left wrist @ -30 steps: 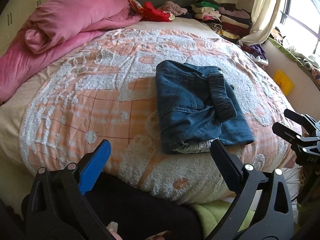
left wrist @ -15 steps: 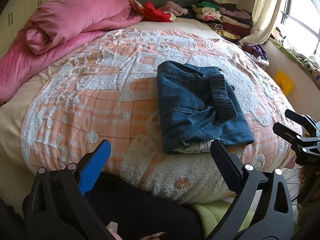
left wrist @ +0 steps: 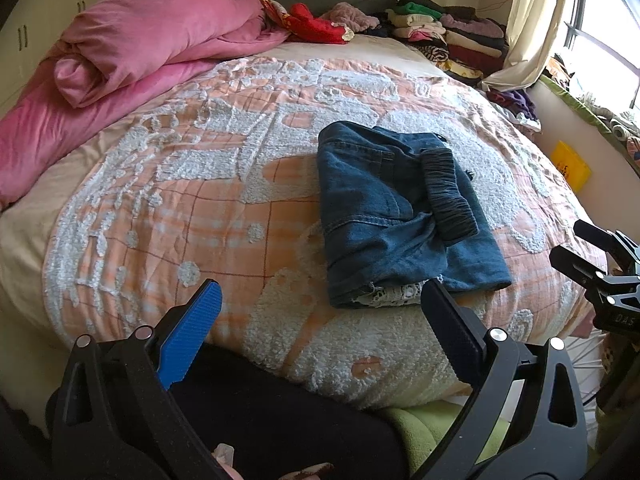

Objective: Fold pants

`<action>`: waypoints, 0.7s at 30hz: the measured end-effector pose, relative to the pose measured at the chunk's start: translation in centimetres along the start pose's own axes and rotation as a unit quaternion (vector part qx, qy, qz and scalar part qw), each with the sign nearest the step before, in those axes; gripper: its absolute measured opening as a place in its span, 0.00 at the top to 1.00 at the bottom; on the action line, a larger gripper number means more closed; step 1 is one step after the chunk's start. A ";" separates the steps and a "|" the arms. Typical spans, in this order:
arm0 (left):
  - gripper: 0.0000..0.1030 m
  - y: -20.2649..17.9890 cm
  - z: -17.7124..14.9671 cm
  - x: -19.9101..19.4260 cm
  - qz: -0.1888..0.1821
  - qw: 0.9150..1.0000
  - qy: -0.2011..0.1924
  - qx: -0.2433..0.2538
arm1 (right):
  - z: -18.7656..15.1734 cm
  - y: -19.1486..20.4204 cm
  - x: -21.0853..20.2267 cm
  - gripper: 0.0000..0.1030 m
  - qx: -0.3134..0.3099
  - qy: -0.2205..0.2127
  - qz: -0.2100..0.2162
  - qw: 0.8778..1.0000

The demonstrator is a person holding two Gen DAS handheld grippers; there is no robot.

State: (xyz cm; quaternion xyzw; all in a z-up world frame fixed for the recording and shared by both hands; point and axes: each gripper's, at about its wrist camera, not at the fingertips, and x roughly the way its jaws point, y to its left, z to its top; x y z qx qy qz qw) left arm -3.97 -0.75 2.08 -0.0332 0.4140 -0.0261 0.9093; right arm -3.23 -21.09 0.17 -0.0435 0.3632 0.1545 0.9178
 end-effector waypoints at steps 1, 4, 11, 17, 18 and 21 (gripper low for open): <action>0.09 0.0 0.0 0.0 0.000 1.000 0.000 0.000 | 0.0 0.0 0.0 0.04 0.000 0.000 -0.001 1.000; 0.09 0.0 0.1 0.0 0.001 1.000 -0.002 -0.001 | 0.0 0.0 0.0 0.04 0.000 0.000 0.000 1.000; 0.09 0.1 0.1 -0.1 0.005 1.000 -0.001 0.001 | 0.0 -0.1 -0.1 0.04 0.000 0.000 -0.001 1.000; 0.09 0.0 0.1 0.0 0.007 1.000 -0.001 0.001 | 0.0 -0.2 -0.1 0.04 -0.001 0.001 -0.002 1.000; 0.09 0.1 0.1 0.0 0.007 1.000 0.000 0.001 | -0.1 -0.2 -0.1 0.04 0.000 0.001 -0.002 1.000; 0.09 0.1 0.1 0.0 0.008 1.000 0.001 0.002 | 0.0 -0.3 -0.1 0.04 0.000 0.001 -0.003 1.000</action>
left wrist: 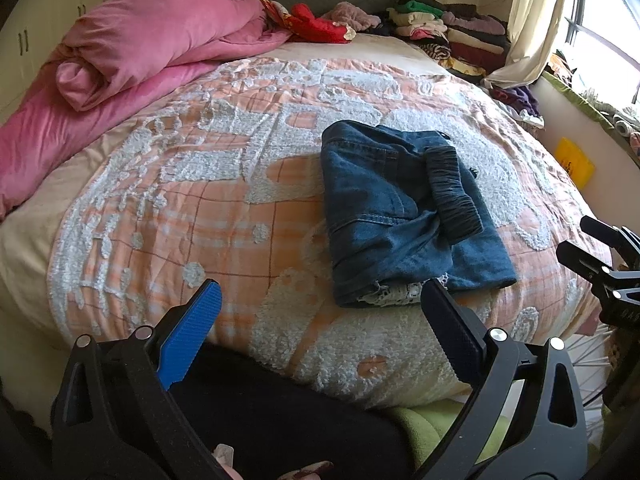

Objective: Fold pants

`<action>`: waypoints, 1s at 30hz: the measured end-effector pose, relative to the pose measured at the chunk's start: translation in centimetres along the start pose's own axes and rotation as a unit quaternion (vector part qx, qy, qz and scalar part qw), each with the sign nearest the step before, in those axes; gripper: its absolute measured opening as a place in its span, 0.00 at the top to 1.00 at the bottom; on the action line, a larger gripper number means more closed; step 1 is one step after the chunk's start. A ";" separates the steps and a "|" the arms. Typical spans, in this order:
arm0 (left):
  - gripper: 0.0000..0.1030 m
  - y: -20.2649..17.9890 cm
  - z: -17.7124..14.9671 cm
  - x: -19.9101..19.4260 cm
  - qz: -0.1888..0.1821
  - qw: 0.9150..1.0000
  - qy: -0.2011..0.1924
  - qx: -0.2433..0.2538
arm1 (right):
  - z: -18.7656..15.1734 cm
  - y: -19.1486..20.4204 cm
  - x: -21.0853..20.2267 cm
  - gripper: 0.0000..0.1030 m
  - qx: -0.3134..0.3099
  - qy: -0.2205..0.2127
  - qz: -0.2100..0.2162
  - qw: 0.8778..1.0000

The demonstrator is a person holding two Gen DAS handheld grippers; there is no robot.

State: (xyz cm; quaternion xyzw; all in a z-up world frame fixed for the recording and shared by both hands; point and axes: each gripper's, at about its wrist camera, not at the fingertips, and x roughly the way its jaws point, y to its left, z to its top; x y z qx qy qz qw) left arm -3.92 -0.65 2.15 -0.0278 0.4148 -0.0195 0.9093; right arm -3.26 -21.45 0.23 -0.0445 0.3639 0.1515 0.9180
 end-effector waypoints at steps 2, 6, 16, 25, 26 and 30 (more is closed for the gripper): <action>0.09 0.1 0.0 0.0 0.001 1.000 0.000 0.000 | 0.0 -0.1 0.0 0.04 0.001 0.000 -0.001 1.000; 0.09 -0.1 -0.1 0.0 0.002 1.000 0.000 0.000 | 0.0 -0.2 0.0 0.04 0.002 0.001 -0.003 1.000; 0.09 0.1 -0.1 0.3 0.006 1.000 0.004 0.003 | 0.0 -0.4 0.0 0.04 0.005 0.001 -0.008 1.000; 0.09 0.1 -0.2 0.9 0.027 1.000 0.010 0.010 | 0.1 -0.9 0.4 0.04 0.010 0.005 -0.016 1.000; 0.09 0.2 -0.2 1.1 0.031 0.999 0.013 0.010 | 0.1 -1.2 0.5 0.04 0.012 0.006 -0.019 1.000; 0.09 1.7 0.4 1.9 0.046 0.999 0.022 -0.007 | 0.2 -2.5 1.1 0.04 0.024 0.010 -0.034 0.999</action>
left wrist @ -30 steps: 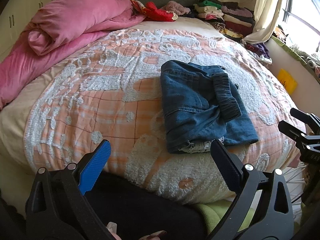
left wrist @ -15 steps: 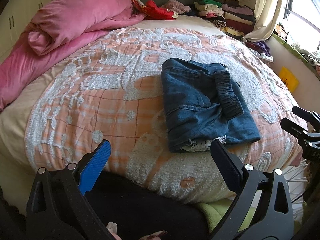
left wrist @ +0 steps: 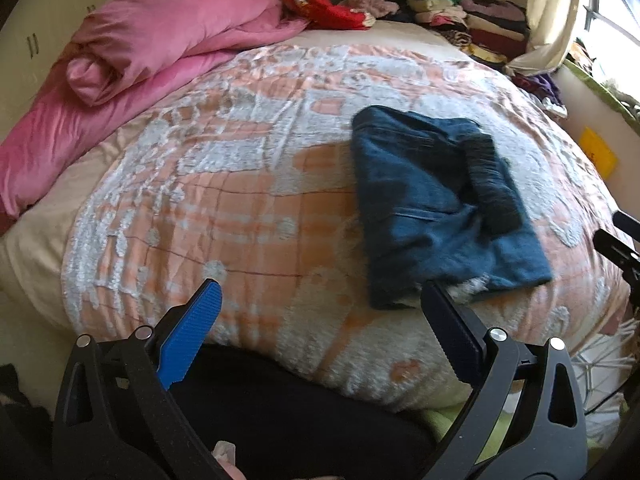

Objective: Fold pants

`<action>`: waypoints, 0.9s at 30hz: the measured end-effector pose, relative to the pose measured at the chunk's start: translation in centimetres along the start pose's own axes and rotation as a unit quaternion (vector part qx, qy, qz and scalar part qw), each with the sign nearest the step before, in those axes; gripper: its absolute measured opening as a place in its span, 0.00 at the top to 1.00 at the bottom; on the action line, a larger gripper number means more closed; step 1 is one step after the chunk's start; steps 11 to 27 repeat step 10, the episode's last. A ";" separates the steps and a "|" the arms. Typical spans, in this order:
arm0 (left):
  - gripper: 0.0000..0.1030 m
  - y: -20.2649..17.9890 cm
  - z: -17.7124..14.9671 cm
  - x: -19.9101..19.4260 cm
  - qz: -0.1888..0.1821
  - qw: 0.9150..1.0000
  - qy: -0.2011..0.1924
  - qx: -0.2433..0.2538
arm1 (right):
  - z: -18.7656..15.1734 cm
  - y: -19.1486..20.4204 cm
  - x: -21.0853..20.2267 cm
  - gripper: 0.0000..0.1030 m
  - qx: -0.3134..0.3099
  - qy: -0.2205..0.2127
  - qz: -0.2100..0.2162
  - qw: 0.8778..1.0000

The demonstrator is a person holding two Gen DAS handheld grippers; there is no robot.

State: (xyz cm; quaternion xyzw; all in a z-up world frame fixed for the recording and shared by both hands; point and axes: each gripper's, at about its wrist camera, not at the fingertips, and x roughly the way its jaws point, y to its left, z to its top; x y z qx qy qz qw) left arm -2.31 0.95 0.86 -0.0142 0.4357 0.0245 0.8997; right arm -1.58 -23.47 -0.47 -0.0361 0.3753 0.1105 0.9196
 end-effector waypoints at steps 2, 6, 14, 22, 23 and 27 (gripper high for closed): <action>0.09 2.2 0.9 0.6 0.008 1.000 -0.006 -0.018 | 0.3 -1.5 0.6 0.05 0.015 0.001 -0.007 1.000; 0.09 7.9 4.3 3.9 0.086 0.995 0.001 -0.059 | 1.6 -7.2 2.7 0.05 0.058 0.006 -0.041 0.997; 0.09 16.2 9.1 9.7 0.167 0.980 0.024 -0.103 | 4.0 -16.6 6.9 0.04 0.112 0.026 -0.121 0.986; 0.09 16.2 9.1 9.7 0.167 0.980 0.024 -0.103 | 4.0 -16.6 6.9 0.04 0.112 0.026 -0.121 0.986; 0.09 16.2 9.1 9.7 0.167 0.980 0.024 -0.103 | 4.0 -16.6 6.9 0.04 0.112 0.026 -0.121 0.986; 0.09 16.2 9.1 9.7 0.167 0.980 0.024 -0.103 | 4.0 -16.6 6.9 0.04 0.112 0.026 -0.121 0.986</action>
